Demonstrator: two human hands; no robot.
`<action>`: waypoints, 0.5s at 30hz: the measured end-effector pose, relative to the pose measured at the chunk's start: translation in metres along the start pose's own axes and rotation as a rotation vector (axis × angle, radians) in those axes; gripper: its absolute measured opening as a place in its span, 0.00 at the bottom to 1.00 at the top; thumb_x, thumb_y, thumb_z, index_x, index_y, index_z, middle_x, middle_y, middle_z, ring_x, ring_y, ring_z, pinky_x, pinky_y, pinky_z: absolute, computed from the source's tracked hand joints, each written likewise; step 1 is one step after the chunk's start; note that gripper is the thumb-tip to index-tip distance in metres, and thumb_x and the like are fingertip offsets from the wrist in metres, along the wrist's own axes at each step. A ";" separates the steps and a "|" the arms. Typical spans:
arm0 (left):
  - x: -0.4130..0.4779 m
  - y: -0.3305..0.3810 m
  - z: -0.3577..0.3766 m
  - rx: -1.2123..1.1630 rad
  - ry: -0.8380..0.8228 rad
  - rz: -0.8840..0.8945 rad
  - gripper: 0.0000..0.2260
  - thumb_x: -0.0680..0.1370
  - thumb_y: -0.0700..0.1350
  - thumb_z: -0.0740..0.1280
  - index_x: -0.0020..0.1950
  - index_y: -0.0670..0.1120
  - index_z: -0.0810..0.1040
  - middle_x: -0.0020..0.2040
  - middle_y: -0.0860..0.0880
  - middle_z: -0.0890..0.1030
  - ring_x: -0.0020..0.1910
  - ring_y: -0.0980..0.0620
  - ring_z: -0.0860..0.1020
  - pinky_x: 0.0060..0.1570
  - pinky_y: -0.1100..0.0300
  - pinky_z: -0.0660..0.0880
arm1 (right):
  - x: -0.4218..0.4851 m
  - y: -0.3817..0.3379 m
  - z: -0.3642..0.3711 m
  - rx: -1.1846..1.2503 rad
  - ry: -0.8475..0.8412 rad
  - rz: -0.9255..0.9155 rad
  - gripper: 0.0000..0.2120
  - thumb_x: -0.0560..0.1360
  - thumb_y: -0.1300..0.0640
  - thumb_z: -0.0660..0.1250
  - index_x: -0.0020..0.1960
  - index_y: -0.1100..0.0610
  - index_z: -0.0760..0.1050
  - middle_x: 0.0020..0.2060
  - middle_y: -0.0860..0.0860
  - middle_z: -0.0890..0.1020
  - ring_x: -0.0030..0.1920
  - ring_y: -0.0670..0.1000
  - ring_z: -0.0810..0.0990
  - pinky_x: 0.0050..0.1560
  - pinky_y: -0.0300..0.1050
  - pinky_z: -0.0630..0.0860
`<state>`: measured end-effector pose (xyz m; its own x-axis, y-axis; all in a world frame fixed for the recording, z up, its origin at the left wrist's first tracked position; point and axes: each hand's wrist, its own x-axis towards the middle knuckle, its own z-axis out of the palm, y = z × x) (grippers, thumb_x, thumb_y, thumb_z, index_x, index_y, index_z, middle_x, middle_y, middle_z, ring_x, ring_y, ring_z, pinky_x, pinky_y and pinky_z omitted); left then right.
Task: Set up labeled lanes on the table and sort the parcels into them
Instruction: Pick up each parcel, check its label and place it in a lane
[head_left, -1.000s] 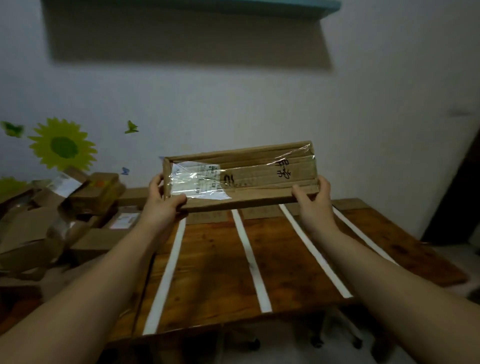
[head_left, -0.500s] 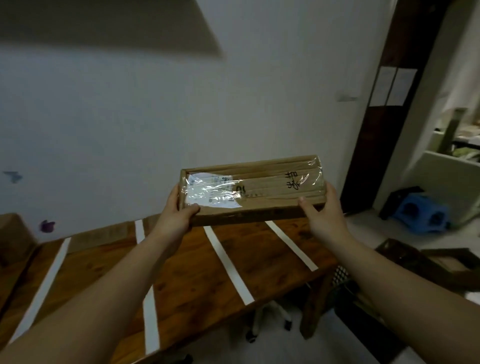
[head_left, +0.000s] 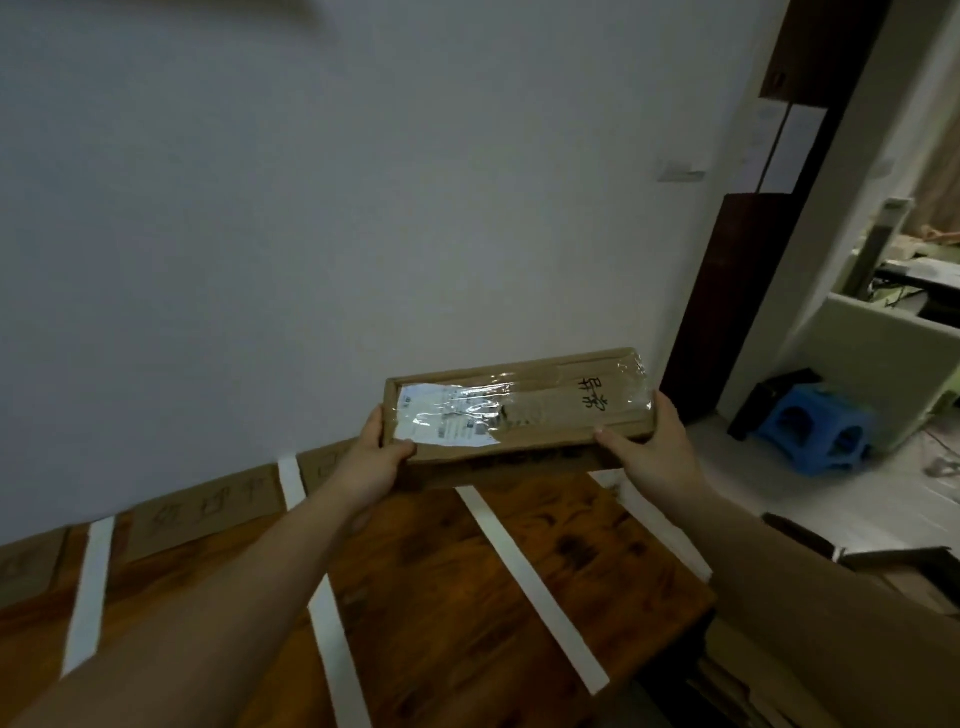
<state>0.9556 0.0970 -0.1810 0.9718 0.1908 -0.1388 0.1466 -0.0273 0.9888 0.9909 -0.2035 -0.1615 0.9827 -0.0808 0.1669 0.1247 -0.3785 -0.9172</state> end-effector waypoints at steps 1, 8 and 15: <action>0.014 -0.003 0.010 0.025 -0.007 -0.022 0.29 0.80 0.40 0.61 0.77 0.56 0.54 0.67 0.49 0.70 0.64 0.45 0.71 0.65 0.45 0.71 | 0.016 0.008 -0.003 0.012 -0.014 0.025 0.23 0.72 0.58 0.73 0.59 0.47 0.65 0.50 0.42 0.75 0.49 0.42 0.75 0.42 0.32 0.74; 0.105 -0.048 0.104 0.004 0.039 -0.151 0.26 0.80 0.39 0.60 0.76 0.54 0.57 0.69 0.49 0.70 0.62 0.51 0.70 0.64 0.53 0.70 | 0.161 0.105 -0.010 -0.095 -0.163 0.115 0.26 0.69 0.57 0.75 0.62 0.54 0.67 0.47 0.45 0.75 0.47 0.46 0.76 0.43 0.43 0.77; 0.171 -0.095 0.174 -0.044 0.185 -0.334 0.22 0.80 0.42 0.61 0.70 0.57 0.61 0.64 0.51 0.74 0.63 0.47 0.72 0.64 0.43 0.70 | 0.269 0.206 0.004 -0.206 -0.364 0.193 0.29 0.67 0.51 0.77 0.63 0.53 0.67 0.55 0.52 0.76 0.53 0.53 0.77 0.44 0.45 0.78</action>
<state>1.1400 -0.0382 -0.3082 0.8214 0.3564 -0.4453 0.4372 0.1079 0.8929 1.2813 -0.2996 -0.3068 0.9740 0.1479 -0.1714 -0.0586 -0.5665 -0.8220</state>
